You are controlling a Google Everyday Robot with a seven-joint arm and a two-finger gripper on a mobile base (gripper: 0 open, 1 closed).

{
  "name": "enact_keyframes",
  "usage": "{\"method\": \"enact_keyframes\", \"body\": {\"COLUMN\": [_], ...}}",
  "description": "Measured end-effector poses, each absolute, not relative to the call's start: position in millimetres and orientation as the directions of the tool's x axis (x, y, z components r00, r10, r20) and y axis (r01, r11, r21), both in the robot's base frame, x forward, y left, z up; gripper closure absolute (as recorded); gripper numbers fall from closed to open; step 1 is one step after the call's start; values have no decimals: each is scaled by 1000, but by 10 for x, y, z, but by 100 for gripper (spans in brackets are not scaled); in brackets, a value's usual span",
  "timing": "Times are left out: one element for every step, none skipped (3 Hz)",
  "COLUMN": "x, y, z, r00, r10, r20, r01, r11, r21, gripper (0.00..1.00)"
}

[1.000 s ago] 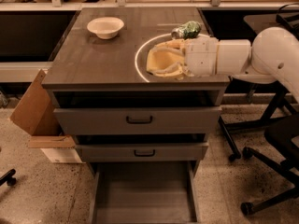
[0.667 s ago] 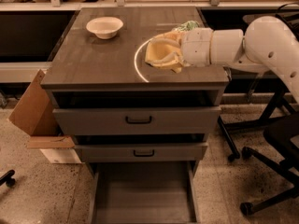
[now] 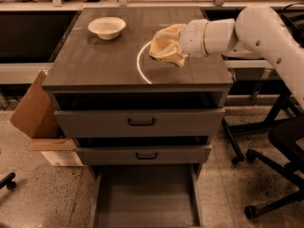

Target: Pick sponge from bottom drawer and place on counter

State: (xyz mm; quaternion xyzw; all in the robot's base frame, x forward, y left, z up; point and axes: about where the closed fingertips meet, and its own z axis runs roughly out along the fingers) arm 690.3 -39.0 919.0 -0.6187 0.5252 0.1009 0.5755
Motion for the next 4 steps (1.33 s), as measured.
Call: {"method": "enact_keyframes", "body": {"x": [7129,7247,7330,7312], "y": [-358,-301,-238,-261], "z": [9090,9049,8966,8974], "r00": [377,361,354,361], "r10": [-560,-570,-584,-586], "r20": [-738,-738,-731,-725], "r01": [-782,-787,-797,-796], "r11": [235,238,221,211], "r21": [-577,-569,-563,-567], "gripper": [30,6,0,0]}}
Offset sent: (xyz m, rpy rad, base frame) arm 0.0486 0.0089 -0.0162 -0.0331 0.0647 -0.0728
